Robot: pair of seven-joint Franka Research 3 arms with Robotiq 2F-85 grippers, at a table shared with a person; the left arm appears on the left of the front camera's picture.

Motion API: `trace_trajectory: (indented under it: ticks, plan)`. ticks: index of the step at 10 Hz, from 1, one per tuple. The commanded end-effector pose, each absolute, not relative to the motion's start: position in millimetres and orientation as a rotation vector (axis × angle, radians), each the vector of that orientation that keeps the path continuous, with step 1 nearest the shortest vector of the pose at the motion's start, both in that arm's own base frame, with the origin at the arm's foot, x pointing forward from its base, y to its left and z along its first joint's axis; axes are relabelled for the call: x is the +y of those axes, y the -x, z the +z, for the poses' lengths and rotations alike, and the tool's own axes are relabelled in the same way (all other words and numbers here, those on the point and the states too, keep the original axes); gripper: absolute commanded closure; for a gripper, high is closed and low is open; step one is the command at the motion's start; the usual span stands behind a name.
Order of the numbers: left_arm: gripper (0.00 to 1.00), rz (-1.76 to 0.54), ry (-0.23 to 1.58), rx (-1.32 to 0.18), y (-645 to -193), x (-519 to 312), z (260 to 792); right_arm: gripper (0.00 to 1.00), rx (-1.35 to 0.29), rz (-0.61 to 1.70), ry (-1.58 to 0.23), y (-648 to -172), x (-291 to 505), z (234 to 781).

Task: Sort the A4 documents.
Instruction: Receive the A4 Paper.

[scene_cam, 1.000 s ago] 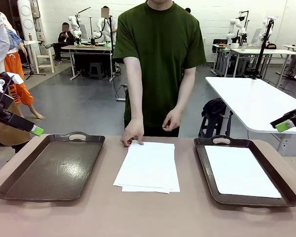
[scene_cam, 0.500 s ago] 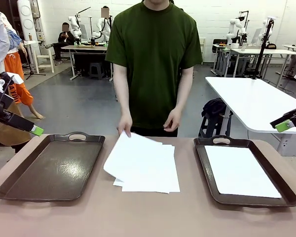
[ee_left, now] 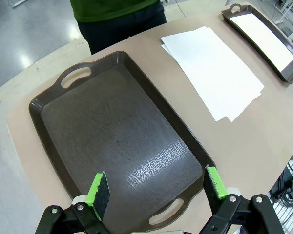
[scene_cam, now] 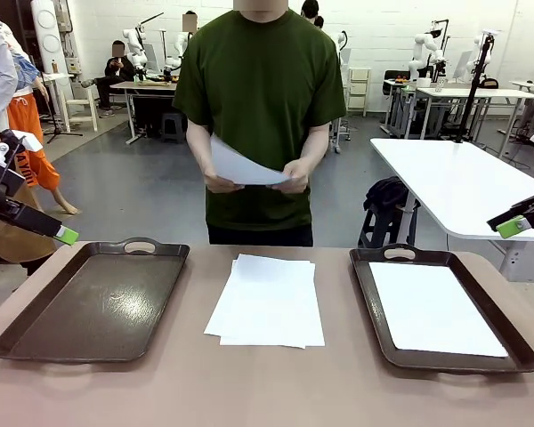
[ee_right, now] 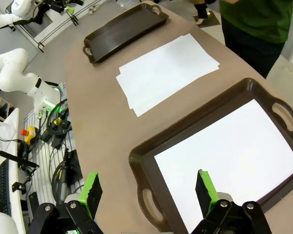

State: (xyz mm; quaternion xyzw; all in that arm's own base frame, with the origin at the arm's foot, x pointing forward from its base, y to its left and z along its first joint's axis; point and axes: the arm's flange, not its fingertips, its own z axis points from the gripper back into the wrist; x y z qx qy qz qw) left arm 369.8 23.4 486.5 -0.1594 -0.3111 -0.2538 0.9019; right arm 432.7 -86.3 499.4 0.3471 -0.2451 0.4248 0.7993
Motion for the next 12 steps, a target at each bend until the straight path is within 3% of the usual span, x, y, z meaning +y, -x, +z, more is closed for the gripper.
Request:
trace_trajectory:
  ticks: [1,12]
  plan:
    - [0.00,-0.532,0.344,-0.650,-369.9,26.3,485.3,0.00,-0.526,0.921,-0.749,-432.5,-85.0,499.2]
    - [0.00,-0.532,0.344,-0.650,-369.9,26.3,485.3,0.00,-0.526,0.921,-0.749,-432.5,-85.0,499.2]
